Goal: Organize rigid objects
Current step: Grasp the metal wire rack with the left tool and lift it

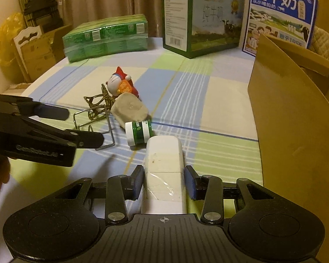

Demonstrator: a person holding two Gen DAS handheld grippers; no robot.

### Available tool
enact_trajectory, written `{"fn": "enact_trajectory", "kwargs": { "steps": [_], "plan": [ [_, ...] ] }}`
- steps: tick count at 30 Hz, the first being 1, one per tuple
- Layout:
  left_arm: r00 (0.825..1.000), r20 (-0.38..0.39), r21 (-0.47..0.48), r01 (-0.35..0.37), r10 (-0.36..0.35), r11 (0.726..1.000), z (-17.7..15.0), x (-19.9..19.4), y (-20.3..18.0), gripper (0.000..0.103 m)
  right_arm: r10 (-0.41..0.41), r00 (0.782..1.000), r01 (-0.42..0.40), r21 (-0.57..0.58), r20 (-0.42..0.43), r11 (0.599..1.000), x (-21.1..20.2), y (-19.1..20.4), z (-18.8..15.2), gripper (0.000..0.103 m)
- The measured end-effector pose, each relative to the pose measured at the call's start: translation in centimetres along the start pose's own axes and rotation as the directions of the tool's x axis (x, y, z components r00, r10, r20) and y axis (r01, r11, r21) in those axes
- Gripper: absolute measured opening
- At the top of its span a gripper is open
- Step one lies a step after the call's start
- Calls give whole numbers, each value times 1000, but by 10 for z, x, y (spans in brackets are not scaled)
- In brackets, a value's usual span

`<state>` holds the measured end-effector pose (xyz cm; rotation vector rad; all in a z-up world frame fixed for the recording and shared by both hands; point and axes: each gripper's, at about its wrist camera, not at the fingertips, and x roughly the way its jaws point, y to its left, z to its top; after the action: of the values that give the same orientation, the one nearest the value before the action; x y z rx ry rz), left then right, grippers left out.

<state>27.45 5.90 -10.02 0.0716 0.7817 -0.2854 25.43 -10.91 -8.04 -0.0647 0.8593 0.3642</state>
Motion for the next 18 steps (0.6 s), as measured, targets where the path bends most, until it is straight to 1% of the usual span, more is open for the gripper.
{"fn": "enact_trajectory", "kwargs": {
  "steps": [3,7,10,13,16,18],
  "plan": [
    [1000,12,28,-12,12,1000,1,5,-4,75,0,1000,0,1,4,1000,-1,0,1,37],
    [1000,24,47,-16,15,999,2,8,-5,75,-1,1000,1,8,0,1000,1,-2,1,37],
    [1000,19,49,-17,16,999,2,7,-5,73,3,1000,-3,15,-2,1000,2,-4,1,37],
    [999,6,60,-34,34,998,1,4,-9,68,11,1000,-11,24,-2,1000,1,-5,1,37],
    [999,-16,54,-44,45,998,-3,-4,-13,61,15,1000,-15,24,-1,1000,0,-4,1,37],
    [999,-29,49,-43,44,998,-7,-11,-16,59,17,1000,-17,27,-1,999,0,-5,1,37]
  ]
}}
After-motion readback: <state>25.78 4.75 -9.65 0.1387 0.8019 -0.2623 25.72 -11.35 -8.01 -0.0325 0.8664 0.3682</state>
